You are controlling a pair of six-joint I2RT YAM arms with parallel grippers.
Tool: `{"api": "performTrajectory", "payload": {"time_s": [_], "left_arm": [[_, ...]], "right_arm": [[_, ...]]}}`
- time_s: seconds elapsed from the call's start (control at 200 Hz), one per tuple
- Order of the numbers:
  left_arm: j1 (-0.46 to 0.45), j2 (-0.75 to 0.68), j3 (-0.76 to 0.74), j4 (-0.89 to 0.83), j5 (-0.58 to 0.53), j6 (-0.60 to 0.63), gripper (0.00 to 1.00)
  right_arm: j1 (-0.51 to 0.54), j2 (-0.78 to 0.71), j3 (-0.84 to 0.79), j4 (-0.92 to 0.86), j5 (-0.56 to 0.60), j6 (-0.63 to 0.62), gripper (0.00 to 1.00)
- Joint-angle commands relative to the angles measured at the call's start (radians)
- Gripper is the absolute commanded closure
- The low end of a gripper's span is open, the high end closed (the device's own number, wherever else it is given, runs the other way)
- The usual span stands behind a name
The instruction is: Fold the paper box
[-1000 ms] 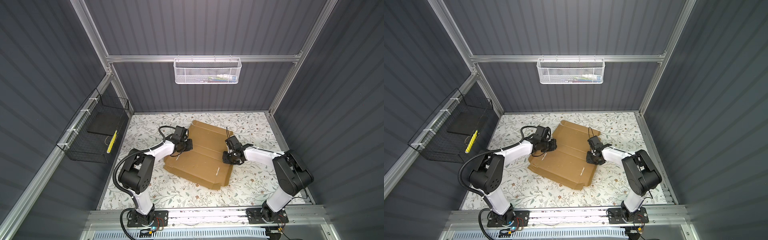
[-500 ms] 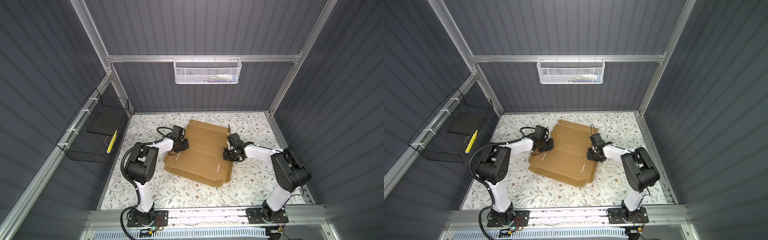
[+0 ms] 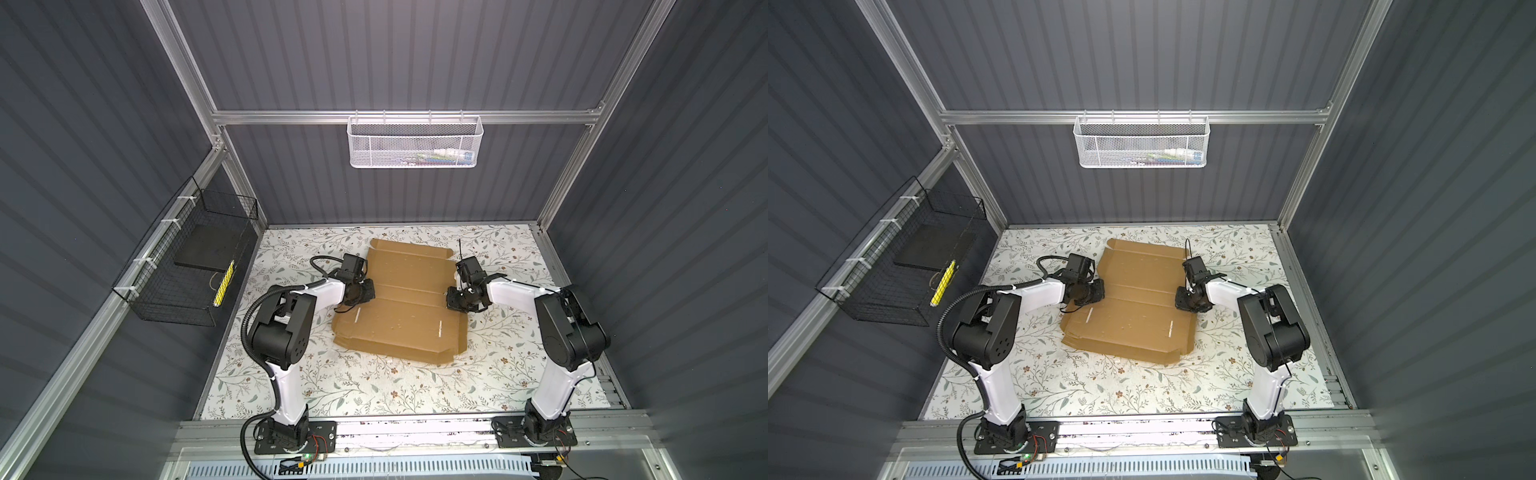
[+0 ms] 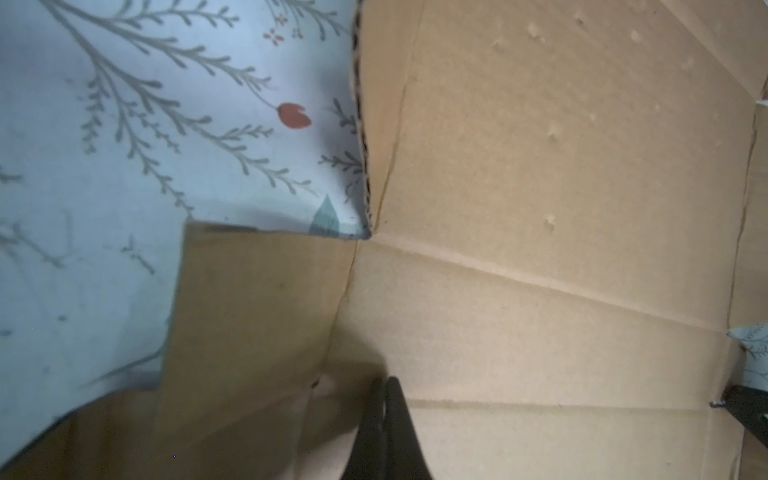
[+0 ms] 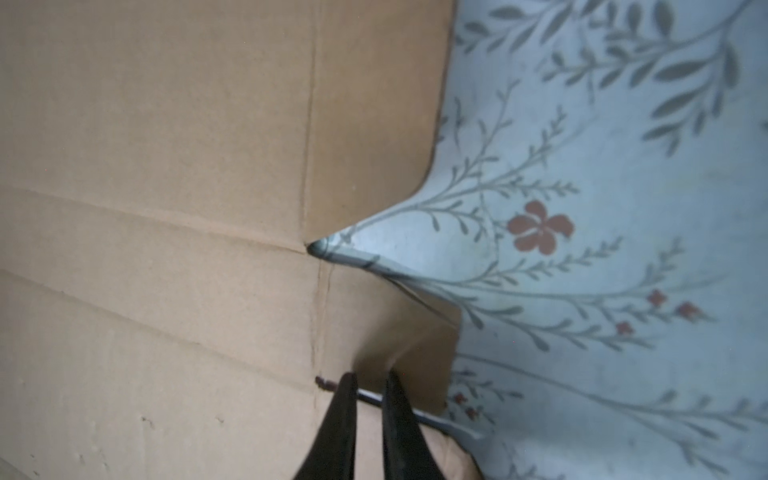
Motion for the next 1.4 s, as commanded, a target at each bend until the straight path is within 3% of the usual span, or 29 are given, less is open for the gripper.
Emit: {"api": "performTrajectory", "payload": {"time_s": [0.0,0.285,0.5,1.016,1.391], "left_arm": [[0.017,-0.044,-0.082,-0.028,0.0,-0.009,1.0],[0.09,-0.176,-0.217,-0.022,-0.019,-0.011,1.0],[0.113,-0.278,-0.243,-0.064,-0.024,-0.002,1.0],[0.131,-0.429,-0.333,-0.146,-0.134,-0.007,1.0],[0.14,-0.428,-0.426,-0.093,-0.184,-0.052,1.0]], "right_arm": [[-0.015,0.072,0.017,-0.092,0.02,-0.036,0.83],[-0.029,0.12,0.073,-0.14,0.038,-0.076,0.83],[-0.027,0.036,0.062,-0.165,0.043,-0.088,0.83],[0.038,-0.291,-0.134,-0.196,0.089,-0.02,0.78],[0.045,-0.274,-0.285,-0.099,0.105,0.047,0.79]]}}
